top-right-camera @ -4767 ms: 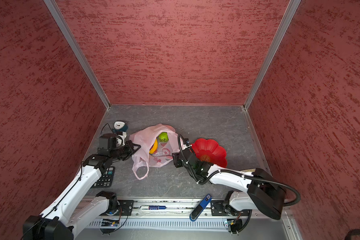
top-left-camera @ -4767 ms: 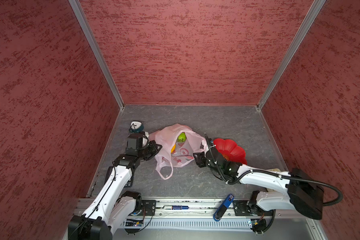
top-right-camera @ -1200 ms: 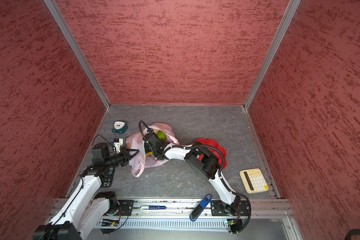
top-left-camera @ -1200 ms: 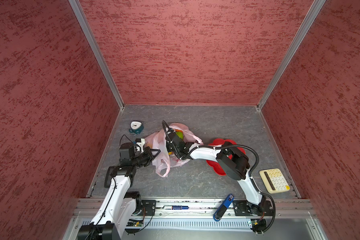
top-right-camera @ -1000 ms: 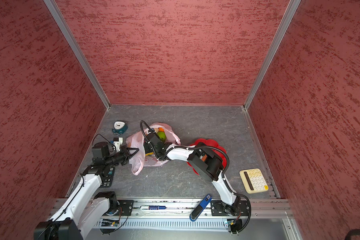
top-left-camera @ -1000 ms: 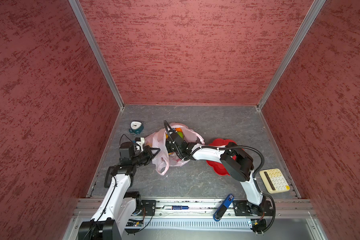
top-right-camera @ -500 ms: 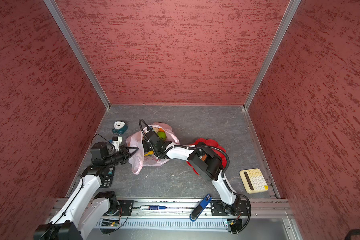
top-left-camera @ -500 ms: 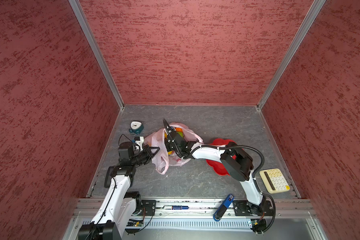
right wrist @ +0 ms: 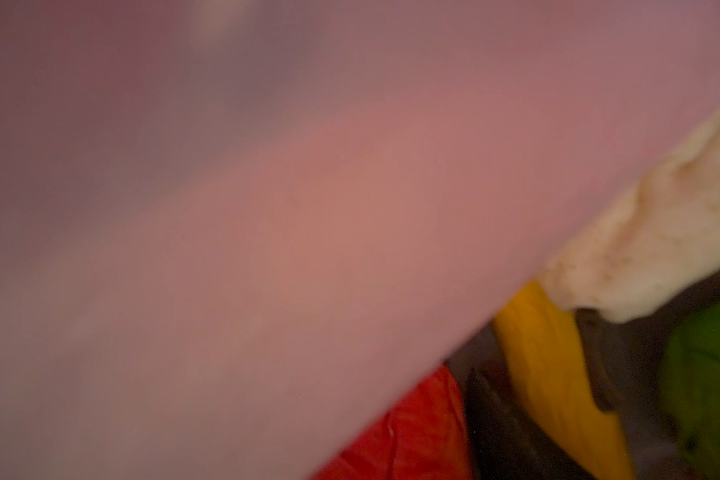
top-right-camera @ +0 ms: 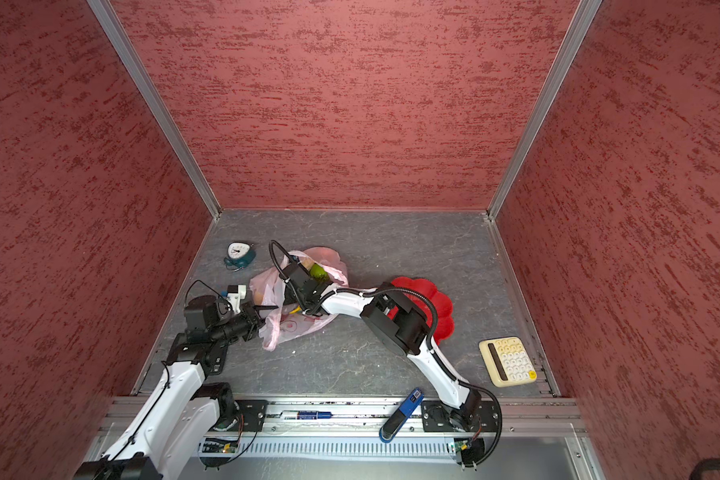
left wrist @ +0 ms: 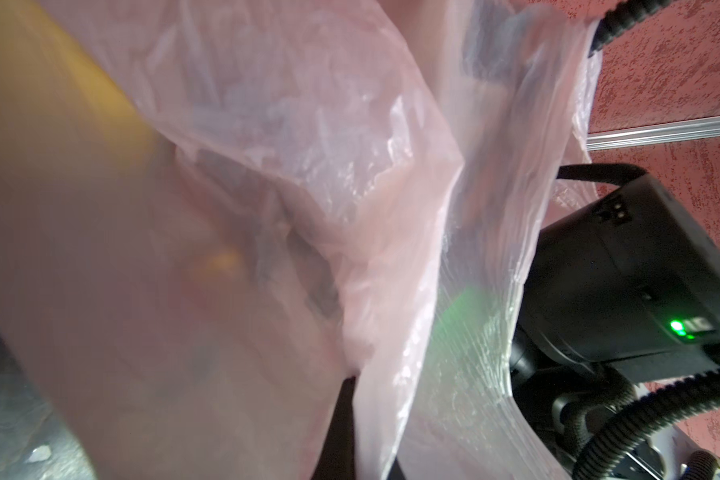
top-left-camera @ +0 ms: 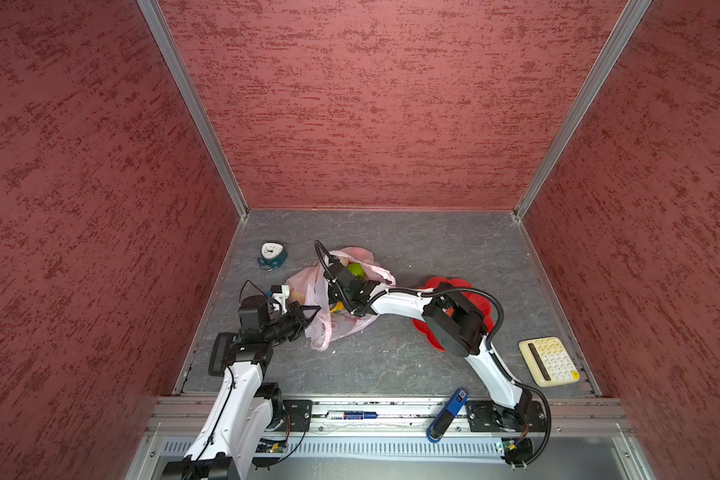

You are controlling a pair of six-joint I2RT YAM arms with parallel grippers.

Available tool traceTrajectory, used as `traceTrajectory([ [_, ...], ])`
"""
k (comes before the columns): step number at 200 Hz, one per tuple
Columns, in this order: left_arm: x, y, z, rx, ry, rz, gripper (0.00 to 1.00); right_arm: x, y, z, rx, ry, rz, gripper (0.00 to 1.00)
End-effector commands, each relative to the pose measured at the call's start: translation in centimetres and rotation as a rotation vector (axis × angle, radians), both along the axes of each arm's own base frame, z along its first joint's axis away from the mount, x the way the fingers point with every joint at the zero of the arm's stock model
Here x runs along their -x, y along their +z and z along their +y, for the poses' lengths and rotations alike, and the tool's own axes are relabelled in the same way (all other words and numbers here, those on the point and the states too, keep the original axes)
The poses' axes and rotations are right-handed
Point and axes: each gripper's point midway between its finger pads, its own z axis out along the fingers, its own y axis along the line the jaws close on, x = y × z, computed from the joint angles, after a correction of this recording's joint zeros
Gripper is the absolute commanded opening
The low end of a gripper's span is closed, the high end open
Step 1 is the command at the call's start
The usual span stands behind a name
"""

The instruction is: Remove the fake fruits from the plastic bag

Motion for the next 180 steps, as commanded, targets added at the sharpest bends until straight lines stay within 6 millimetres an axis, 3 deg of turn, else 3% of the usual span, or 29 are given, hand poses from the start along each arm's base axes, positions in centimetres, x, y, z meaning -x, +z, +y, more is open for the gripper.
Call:
traceTrajectory([
  [1,0.0,0.0,0.1,0.004,0.006,-0.007,0.04,0.0,-1.2,-0.1,0.027,-0.006,0.040,0.82],
  [26,-0.1,-0.1,0.2,0.000,0.009,-0.008,0.04,0.0,-1.2,-0.1,0.027,-0.009,0.045,0.75],
  [92,-0.4,-0.5,0.4,-0.007,0.016,-0.004,0.04,0.3,0.6,-0.5,-0.003,-0.002,0.016,0.37],
  [135,-0.6,-0.5,0.6,-0.011,0.027,-0.002,0.04,0.6,4.2,-0.8,-0.061,0.013,-0.042,0.23],
  [180,-1.9,0.8,1.2,-0.026,0.061,-0.044,0.04,2.1,10.0,-1.7,-0.136,0.068,-0.106,0.18],
])
